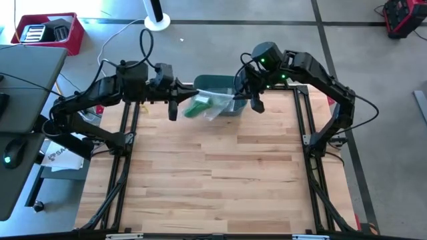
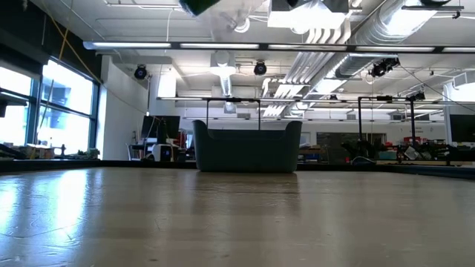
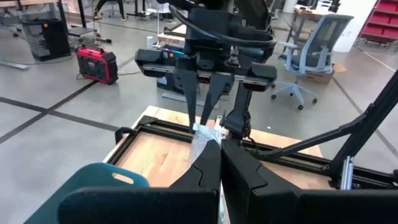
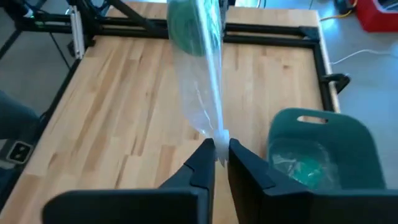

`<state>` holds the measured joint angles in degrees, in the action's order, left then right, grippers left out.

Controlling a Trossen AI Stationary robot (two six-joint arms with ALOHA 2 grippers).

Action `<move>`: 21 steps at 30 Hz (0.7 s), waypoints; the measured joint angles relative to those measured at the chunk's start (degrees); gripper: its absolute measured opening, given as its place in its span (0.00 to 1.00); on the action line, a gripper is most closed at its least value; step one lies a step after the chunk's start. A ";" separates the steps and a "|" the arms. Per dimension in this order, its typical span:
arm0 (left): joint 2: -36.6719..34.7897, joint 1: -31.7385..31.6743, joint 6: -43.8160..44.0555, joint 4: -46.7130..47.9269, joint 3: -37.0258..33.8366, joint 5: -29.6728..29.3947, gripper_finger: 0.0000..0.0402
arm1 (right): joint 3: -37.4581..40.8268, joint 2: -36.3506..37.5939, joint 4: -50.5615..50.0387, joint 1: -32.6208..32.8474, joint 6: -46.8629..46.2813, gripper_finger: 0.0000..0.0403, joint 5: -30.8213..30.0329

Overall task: Roll bandage
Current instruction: Close the transparent zip bag, then put the packaged green bandage into the blue bin

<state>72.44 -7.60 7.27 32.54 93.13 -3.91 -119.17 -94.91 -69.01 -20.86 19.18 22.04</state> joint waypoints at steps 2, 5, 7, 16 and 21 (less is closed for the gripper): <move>0.00 0.00 0.00 0.21 -0.06 0.19 0.00 | 0.07 0.14 1.16 -0.23 0.19 0.10 -0.06; 0.22 0.00 0.01 1.00 -0.40 0.23 0.00 | 0.06 0.33 3.15 -0.66 -1.21 0.22 0.00; 0.31 0.00 0.00 1.02 -0.42 0.23 0.00 | 0.04 0.31 4.59 -0.71 -2.57 0.31 0.25; 0.28 -0.26 0.02 0.55 -0.42 0.17 0.00 | 0.04 -4.35 13.02 2.01 -3.92 0.52 6.20; 0.31 -0.28 0.15 0.65 -0.44 -0.27 0.00 | 0.04 -6.44 13.88 3.39 -3.08 0.39 9.94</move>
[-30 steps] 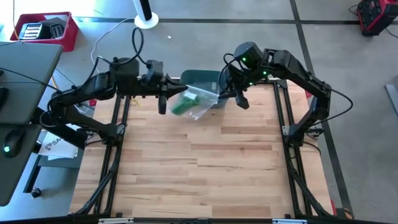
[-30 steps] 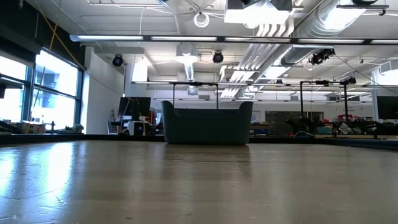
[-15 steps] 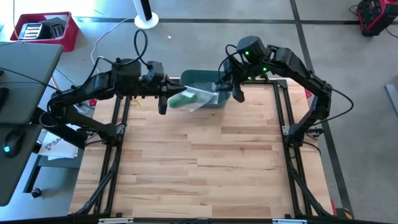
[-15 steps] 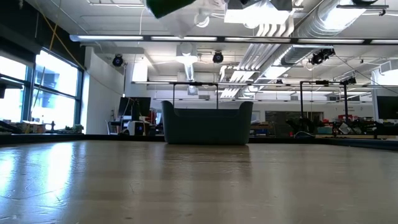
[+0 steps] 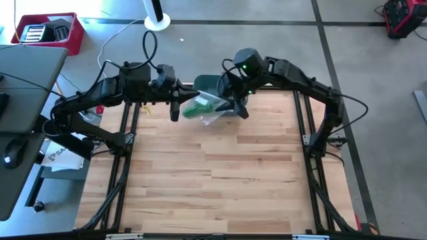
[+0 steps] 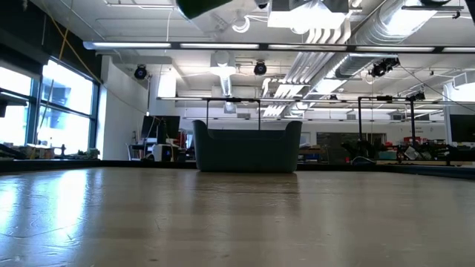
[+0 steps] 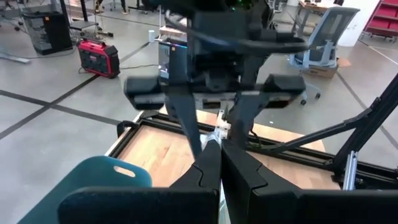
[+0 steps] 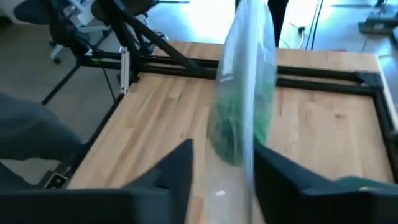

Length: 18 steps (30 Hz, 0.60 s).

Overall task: Roll bandage
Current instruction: Put the packaged green bandage into the blue bin

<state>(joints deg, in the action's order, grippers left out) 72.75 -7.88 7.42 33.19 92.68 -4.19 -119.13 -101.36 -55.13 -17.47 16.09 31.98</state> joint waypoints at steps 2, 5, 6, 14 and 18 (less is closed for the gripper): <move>0.00 0.02 0.75 0.00 0.00 -0.91 0.00 | 0.00 -0.42 0.01 -0.01 -1.63 0.26 -0.03; 0.02 -0.03 1.98 0.50 0.00 -1.33 0.00 | 0.00 -0.55 -0.01 -0.99 -5.18 0.05 -1.55; -0.15 -0.25 1.99 1.52 0.02 -1.43 0.01 | 0.00 -0.55 0.00 -1.58 -6.67 0.03 -2.96; -5.05 -3.85 10.68 20.33 0.70 -10.79 0.14 | -0.04 -2.37 -5.70 -10.39 -17.28 0.01 -17.24; -7.09 -4.37 13.45 22.25 0.70 -11.61 0.16 | -0.04 -7.47 -7.60 -14.67 -22.57 0.00 -17.28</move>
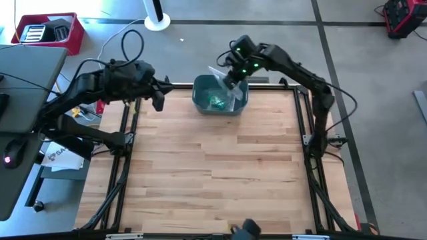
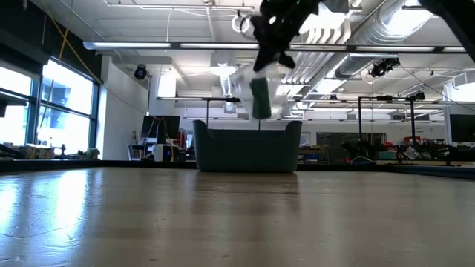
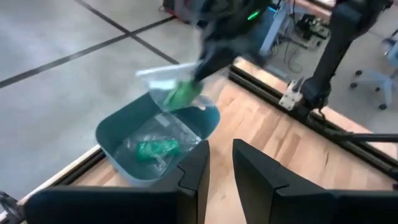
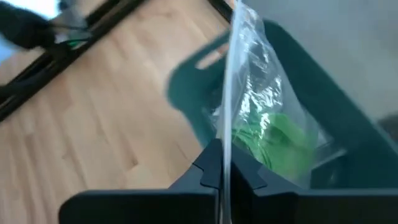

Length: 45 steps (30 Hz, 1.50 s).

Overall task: Roll bandage
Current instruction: Put the packaged green bandage into the blue bin, then return to Home Position

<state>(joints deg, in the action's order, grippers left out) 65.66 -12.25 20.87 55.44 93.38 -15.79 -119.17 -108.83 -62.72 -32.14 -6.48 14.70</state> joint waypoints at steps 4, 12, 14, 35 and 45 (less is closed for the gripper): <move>-0.86 0.00 1.41 0.11 0.00 -0.02 0.17 | 0.00 -6.39 3.68 -1.72 -6.45 0.00 1.37; -0.80 0.07 2.64 0.27 0.00 0.31 0.17 | 0.02 -13.30 14.91 -1.41 -20.59 0.00 0.26; -0.80 0.08 2.61 0.27 0.00 0.33 0.17 | 0.02 -14.96 16.40 -1.22 -23.38 0.00 -0.76; -0.80 -0.11 -0.03 0.24 0.00 0.44 0.16 | 0.02 -12.50 -5.45 -5.56 -16.65 0.39 -2.24; -1.80 -0.81 1.19 1.15 0.00 4.45 0.16 | 0.02 0.32 -23.34 -2.91 5.41 0.43 4.40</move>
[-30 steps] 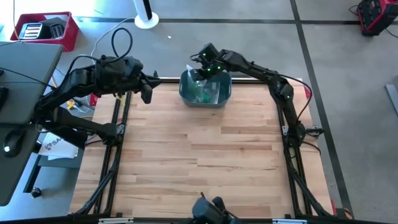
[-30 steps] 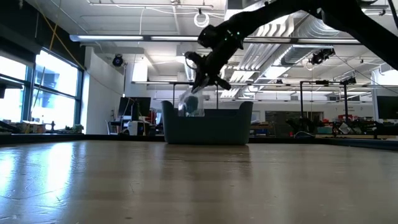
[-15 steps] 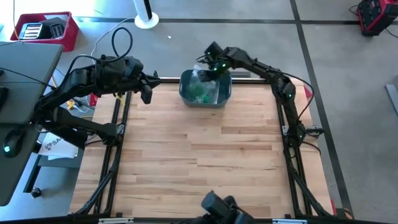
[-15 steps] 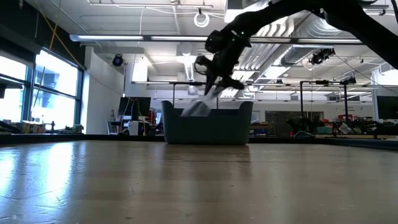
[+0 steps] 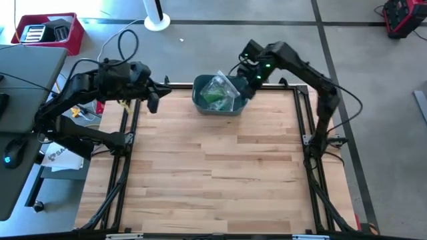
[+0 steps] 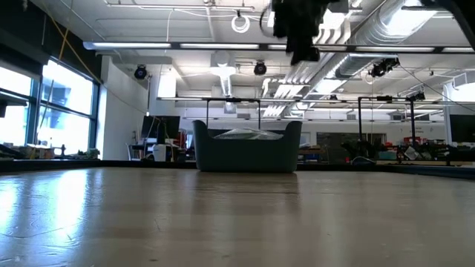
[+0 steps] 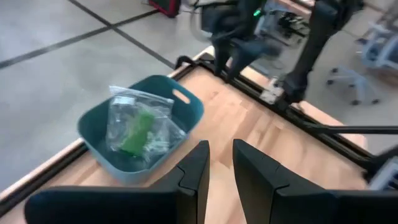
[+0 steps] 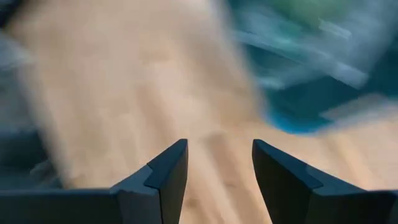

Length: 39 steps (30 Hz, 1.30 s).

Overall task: Roll bandage
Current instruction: Return to Home Position

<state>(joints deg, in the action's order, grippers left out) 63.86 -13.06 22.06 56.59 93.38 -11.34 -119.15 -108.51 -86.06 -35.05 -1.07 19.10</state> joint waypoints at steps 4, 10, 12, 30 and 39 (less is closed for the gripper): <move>-3.16 -2.41 -0.56 0.38 -1.11 3.95 0.14 | 0.00 6.18 1.40 2.09 9.93 0.43 16.18; -12.54 -6.33 -0.67 -0.06 -6.66 4.69 0.06 | 1.70 16.69 3.94 2.87 8.35 0.36 17.52; -15.48 -6.51 -0.13 -0.74 -8.37 4.28 0.03 | 6.98 22.39 8.05 2.85 5.12 0.32 17.36; -23.16 -6.49 6.14 -7.08 -21.02 -2.53 0.01 | 73.46 83.00 61.98 15.60 -35.60 0.20 4.69; -23.13 -6.48 10.84 -6.82 -24.04 -0.16 0.01 | 96.76 105.34 78.47 17.97 -40.47 0.04 -2.60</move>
<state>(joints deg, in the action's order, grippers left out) 40.73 -19.53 32.90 49.76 69.34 -11.49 -22.39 -3.18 -7.60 -17.08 -41.54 16.50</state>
